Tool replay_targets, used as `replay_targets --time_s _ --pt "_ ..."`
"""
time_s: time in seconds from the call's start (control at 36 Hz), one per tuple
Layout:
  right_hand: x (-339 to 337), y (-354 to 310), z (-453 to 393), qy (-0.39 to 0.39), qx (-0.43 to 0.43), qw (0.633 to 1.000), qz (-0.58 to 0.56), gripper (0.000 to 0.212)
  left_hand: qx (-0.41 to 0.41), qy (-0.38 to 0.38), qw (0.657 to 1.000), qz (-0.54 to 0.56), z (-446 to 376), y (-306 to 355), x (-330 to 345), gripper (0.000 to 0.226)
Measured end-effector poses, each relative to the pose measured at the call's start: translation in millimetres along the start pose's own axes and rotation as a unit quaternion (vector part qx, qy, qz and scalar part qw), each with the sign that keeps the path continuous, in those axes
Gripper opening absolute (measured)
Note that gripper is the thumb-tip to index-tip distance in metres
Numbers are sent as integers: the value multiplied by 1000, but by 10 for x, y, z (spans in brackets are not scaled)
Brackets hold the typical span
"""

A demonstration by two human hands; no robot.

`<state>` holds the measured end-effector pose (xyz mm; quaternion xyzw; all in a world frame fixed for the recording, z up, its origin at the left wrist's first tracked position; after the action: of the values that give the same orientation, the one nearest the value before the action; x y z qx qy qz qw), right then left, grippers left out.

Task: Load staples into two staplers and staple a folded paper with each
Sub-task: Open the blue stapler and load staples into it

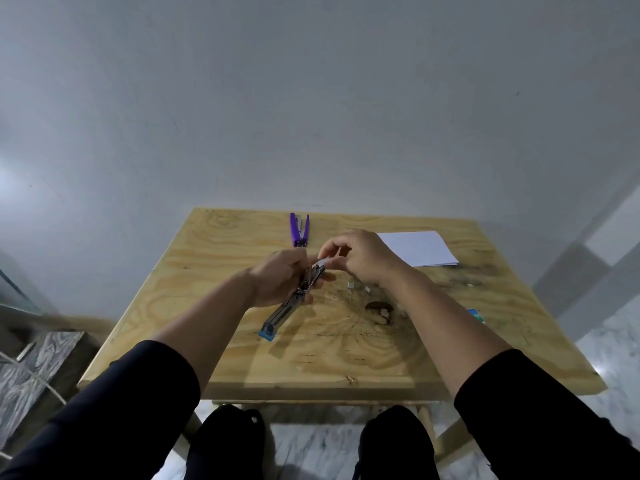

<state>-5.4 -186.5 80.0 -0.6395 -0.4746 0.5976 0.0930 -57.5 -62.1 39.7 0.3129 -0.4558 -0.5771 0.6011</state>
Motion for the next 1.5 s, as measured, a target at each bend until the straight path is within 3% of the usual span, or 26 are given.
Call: replay_targets --time_s 0.19,0.58,0.78,1.0,1.17,1.31,1.42,1.5 --pt "28 -54 -21 -41 -42 997 47 18 7 -49 999 -5 37 40 29 37" --pt "63 -62 -17 -66 -60 992 88 19 4 -37 999 -37 35 33 62 47" --pt "57 -42 14 -54 -54 995 59 32 -10 -19 998 -57 28 9 3 48" --pt "21 -50 98 -5 -76 996 44 13 -24 4 999 -31 0 5 -74 41" --pt "79 -107 171 -26 -50 998 -24 25 -21 5 999 -28 26 38 -41 31" --pt "-17 -73 118 -9 -99 990 101 38 -40 19 999 0 82 49 -4 30" --pt "-127 2 92 4 -110 979 171 45 -56 22 998 11 83 14 15 53" --pt "-139 16 100 12 -128 973 193 44 -57 19 998 24 65 -12 35 47"
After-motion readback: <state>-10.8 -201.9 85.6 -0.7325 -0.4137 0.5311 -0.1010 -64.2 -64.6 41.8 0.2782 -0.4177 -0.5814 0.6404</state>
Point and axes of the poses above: each hand's wrist, its own z-axis away from the middle knuckle, its own x-axis out of the palm, y = z × x, the point moved 4 cm from there along -z, towards the middle knuckle, and after that the axes turned 14 degrees about y, right-handed, at the moved point
